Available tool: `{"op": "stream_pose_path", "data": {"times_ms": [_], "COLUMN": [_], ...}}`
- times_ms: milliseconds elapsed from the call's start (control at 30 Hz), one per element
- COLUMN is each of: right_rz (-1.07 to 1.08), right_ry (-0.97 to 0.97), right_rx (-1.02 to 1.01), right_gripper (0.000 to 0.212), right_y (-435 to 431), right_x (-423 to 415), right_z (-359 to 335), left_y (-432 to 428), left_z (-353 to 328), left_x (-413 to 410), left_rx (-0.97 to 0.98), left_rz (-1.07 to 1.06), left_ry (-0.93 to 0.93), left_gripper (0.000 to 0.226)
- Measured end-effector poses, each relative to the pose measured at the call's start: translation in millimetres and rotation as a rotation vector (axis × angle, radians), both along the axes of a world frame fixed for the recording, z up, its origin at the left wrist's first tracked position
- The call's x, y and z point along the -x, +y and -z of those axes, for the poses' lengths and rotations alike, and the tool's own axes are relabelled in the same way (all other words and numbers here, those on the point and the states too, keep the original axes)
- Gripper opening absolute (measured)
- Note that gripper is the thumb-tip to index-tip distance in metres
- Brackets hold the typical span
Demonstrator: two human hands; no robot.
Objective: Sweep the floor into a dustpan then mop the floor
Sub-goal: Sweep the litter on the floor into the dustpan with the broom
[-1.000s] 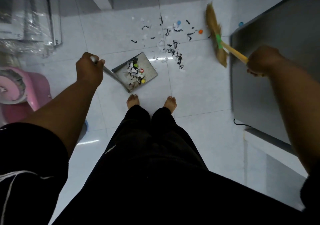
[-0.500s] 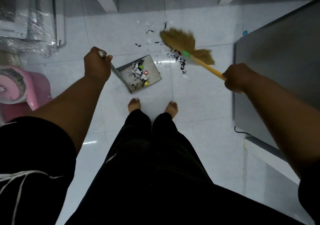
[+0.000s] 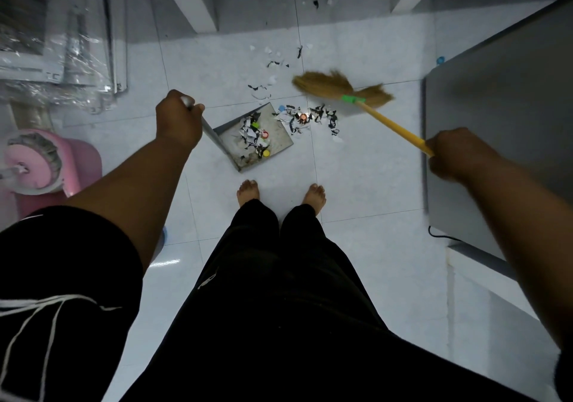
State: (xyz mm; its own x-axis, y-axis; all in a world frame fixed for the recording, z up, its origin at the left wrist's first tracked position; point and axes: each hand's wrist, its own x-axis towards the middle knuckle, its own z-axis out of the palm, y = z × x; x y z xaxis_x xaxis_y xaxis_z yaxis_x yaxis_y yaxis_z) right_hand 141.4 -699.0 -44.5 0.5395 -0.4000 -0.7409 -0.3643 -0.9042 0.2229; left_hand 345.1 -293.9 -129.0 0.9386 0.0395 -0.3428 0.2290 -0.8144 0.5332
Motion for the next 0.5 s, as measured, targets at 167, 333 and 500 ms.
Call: {"op": "stream_pose_path", "data": {"times_ms": [167, 333, 500], "right_rz": [-0.059, -0.027, 0.098], "right_ry": [0.002, -0.042, -0.013], "right_rx": [-0.059, -0.048, 0.002], "right_gripper": [0.035, 0.039, 0.034], "right_y": [21, -4, -13], "right_x": [7, 44, 67], "right_z": [4, -25, -34], "left_y": [0, 0, 5], "left_z": [1, 3, -6], "left_x": [1, 5, 5], "left_rx": [-0.019, -0.030, -0.020], "left_rz": [-0.014, -0.004, -0.019], "left_ry": [-0.002, 0.018, 0.036], "left_gripper": [0.025, 0.019, 0.026]}}
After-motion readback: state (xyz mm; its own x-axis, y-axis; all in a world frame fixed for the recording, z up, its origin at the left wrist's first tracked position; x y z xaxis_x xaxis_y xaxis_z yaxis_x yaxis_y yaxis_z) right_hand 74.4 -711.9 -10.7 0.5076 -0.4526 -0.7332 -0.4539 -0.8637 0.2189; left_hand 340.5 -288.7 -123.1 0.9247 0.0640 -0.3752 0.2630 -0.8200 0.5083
